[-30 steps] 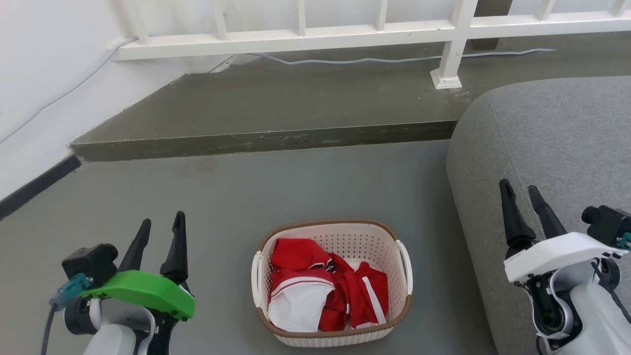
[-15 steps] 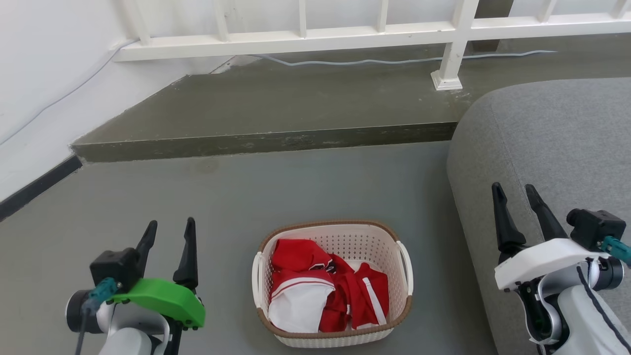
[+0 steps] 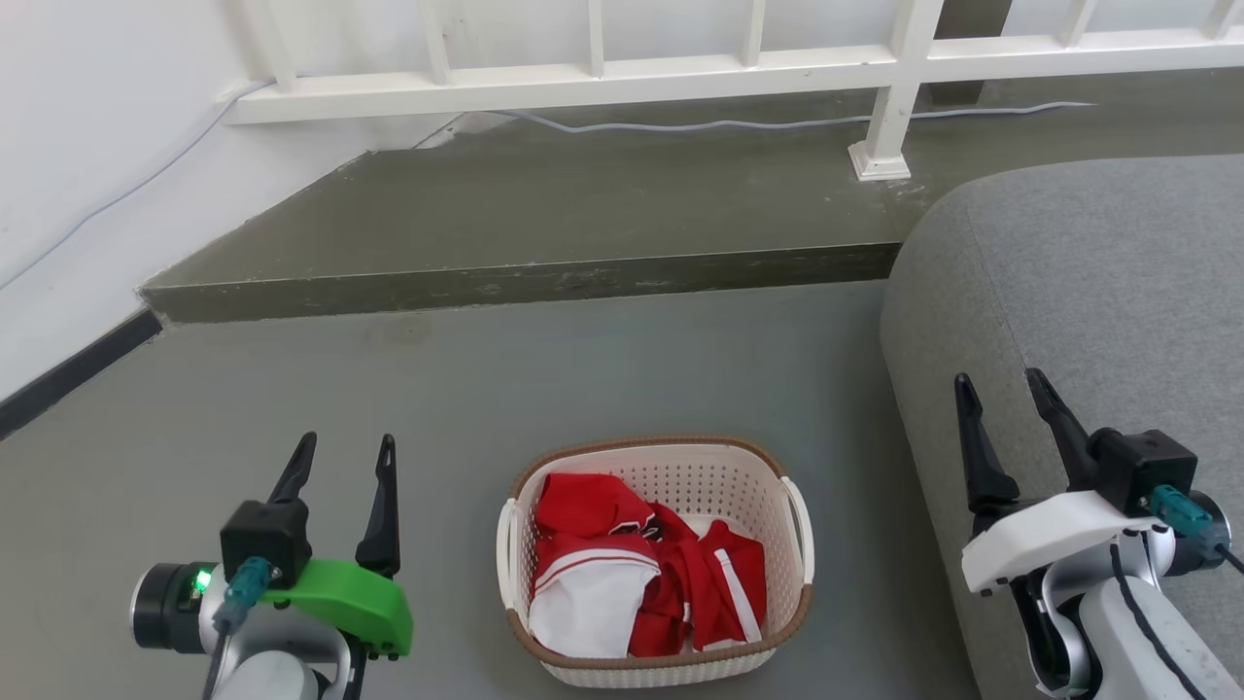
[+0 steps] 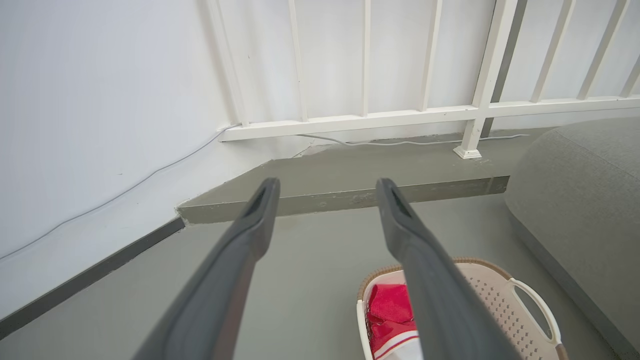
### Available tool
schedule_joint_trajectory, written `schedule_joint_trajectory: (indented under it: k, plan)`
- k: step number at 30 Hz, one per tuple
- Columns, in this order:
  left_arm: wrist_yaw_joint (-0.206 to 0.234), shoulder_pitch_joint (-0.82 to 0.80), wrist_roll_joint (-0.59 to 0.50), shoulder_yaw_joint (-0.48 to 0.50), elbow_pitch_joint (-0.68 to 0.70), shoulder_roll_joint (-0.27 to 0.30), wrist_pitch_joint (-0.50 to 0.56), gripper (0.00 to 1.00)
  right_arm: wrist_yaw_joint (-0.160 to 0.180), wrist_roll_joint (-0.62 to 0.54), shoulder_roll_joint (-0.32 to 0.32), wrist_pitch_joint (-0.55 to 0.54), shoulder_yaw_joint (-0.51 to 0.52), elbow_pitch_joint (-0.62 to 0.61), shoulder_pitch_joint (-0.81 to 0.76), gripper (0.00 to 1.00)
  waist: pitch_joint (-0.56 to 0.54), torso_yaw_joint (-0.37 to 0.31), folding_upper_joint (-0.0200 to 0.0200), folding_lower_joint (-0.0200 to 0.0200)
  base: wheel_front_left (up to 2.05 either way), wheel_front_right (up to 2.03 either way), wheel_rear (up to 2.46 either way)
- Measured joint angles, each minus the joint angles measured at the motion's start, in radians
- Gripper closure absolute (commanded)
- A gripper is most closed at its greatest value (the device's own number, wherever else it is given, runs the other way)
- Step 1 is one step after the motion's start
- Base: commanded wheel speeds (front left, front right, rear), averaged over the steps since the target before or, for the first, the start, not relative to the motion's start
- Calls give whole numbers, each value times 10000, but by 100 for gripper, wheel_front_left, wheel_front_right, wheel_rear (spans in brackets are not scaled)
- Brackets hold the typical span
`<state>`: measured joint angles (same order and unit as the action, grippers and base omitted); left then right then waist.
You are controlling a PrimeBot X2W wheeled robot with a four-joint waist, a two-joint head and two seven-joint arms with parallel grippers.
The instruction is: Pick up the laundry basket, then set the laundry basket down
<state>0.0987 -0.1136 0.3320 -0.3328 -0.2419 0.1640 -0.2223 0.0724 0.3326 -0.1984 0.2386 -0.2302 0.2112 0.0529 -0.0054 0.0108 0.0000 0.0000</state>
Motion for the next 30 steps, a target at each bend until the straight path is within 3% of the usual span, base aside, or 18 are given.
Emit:
schedule_joint_trajectory:
  k: [5,30]
  plan:
    - [86,-9,-405,-42,-52,-33,-84,0,15,-374,2,105,-19,27,-9,0,-11,-3,0,0,0,0,0]
    - [134,-104,-408,100,-339,-190,19,0,-15,-376,138,132,138,222,-21,0,49,-29,0,0,0,0,0]
